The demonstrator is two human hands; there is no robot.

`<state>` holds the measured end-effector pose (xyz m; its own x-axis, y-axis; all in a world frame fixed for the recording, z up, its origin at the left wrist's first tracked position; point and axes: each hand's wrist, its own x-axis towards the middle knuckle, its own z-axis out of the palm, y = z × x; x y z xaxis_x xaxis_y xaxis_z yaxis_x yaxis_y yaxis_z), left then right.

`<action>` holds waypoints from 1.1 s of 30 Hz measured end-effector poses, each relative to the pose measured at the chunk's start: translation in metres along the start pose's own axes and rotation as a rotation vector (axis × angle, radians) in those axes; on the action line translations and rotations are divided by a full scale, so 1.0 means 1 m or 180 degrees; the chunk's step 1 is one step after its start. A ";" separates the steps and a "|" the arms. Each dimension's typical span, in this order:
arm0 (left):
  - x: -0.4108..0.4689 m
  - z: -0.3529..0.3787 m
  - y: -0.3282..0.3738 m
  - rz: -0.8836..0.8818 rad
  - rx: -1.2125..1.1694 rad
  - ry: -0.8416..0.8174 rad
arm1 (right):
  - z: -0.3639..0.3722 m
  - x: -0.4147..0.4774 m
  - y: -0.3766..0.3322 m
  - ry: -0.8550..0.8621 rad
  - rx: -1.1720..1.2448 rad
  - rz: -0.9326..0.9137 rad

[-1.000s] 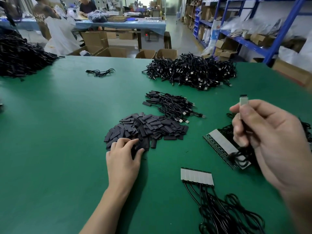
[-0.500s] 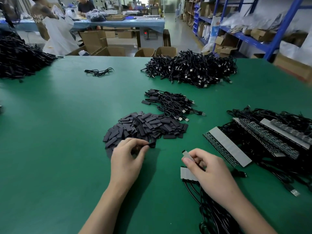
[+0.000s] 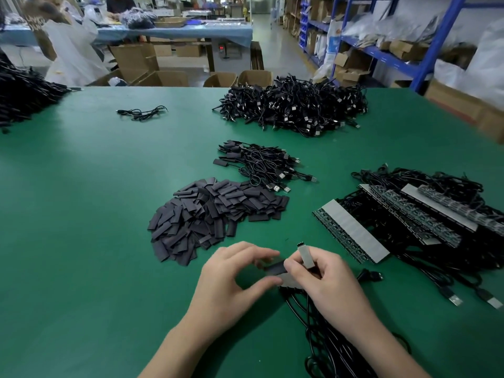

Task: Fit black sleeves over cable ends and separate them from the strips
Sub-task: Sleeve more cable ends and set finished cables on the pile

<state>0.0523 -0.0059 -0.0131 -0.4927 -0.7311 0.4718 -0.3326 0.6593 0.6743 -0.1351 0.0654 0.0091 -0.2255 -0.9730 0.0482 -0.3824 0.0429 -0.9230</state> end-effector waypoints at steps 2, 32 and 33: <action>0.001 0.002 0.001 0.0451 0.0637 0.0228 | 0.001 0.000 -0.001 0.0012 -0.0055 0.0008; 0.004 0.002 0.002 -0.0535 -0.1321 -0.0153 | -0.010 0.002 -0.008 -0.0770 0.1380 0.0779; 0.004 0.002 0.002 -0.0569 -0.1363 -0.0176 | -0.010 0.001 -0.008 -0.0791 0.1364 0.0795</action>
<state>0.0477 -0.0075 -0.0111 -0.5040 -0.8085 0.3037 -0.0600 0.3836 0.9216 -0.1416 0.0661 0.0202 -0.0247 -0.9715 -0.2356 0.0660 0.2336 -0.9701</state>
